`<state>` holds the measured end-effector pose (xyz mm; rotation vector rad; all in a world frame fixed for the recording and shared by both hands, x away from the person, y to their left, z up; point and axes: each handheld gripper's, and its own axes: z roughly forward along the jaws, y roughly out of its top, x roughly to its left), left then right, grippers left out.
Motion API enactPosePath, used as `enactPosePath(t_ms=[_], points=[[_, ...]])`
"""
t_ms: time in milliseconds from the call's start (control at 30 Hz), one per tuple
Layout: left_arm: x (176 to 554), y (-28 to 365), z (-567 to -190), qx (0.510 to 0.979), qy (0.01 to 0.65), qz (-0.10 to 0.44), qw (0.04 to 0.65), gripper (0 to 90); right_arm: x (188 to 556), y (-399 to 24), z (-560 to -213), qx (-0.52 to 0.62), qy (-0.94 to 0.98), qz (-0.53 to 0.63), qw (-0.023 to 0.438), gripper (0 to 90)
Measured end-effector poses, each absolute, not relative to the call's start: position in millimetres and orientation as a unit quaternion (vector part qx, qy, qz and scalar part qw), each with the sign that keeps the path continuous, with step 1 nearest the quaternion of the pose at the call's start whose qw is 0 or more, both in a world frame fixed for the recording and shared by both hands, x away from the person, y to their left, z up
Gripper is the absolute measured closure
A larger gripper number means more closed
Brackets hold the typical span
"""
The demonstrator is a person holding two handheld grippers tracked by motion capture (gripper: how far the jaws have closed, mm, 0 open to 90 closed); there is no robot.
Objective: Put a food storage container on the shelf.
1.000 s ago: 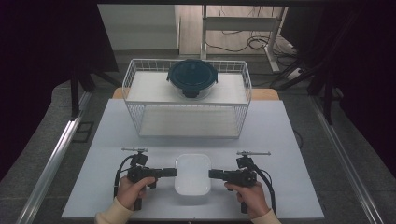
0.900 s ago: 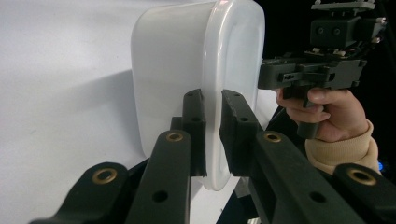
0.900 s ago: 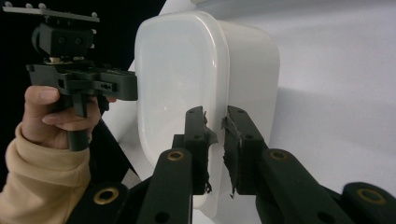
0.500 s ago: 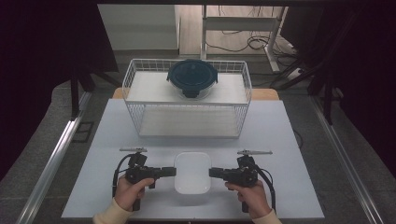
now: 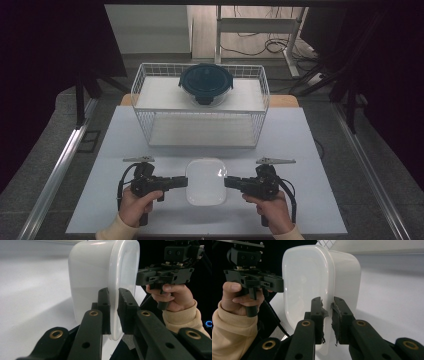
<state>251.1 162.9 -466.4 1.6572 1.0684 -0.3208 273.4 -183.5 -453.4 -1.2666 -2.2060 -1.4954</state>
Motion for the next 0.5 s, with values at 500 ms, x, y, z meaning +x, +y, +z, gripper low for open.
enactPosePath(t_ms=[500], points=[[258, 165, -437, 0.701, 0.436, -0.099, 0.555, 81.2, 282, -181, -428, -0.410, -0.742, -0.525, 0.075, 79.7]])
